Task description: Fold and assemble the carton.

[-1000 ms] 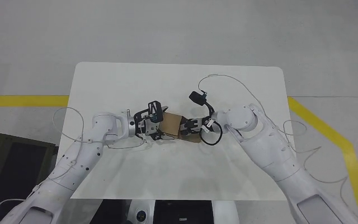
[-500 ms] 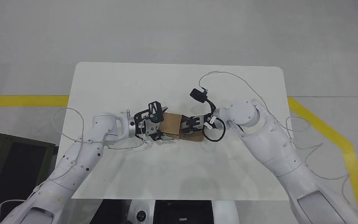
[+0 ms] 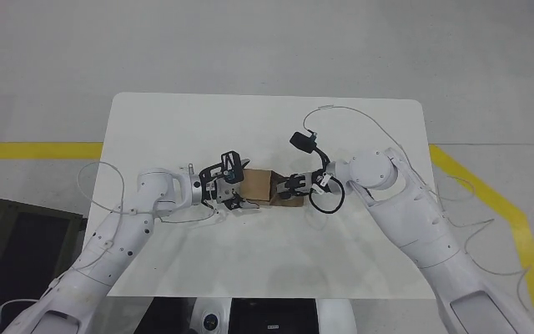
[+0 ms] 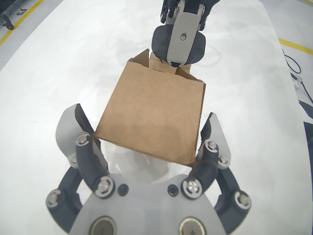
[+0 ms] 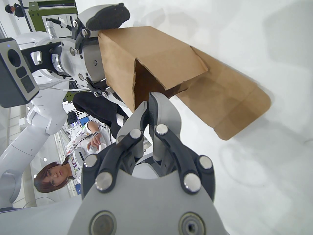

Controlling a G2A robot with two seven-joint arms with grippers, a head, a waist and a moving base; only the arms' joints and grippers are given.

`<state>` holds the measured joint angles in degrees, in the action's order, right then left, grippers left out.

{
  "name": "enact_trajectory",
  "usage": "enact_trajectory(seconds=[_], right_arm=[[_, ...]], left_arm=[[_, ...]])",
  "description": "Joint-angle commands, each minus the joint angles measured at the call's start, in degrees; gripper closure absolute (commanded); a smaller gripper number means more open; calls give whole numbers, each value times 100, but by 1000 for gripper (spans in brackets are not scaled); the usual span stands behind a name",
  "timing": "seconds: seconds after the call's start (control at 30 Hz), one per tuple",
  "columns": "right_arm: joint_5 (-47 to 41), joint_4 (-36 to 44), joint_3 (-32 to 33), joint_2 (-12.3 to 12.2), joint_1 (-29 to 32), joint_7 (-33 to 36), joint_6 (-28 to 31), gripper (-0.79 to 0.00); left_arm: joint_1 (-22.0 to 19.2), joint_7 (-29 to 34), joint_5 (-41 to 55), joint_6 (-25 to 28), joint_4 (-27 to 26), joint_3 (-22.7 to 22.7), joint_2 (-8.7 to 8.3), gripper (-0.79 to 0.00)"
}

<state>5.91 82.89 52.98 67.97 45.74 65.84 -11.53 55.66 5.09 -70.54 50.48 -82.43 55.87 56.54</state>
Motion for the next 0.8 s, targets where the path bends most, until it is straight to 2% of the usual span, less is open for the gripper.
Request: enact_trajectory(seconds=[0.0,0.47,0.77], right_arm=[[2,-10,60,-16,71,-150,77,0],[152,62,327,-112,175,-247,331,0],[28,-562,157,-45,-4,-396,802,0]], left_arm=[[14,1,-11,-5,-19,8,2,-785],[68,38,-61,-10,-98,54,15,-785],[90,46,-88,10,-120,79,24,-785]])
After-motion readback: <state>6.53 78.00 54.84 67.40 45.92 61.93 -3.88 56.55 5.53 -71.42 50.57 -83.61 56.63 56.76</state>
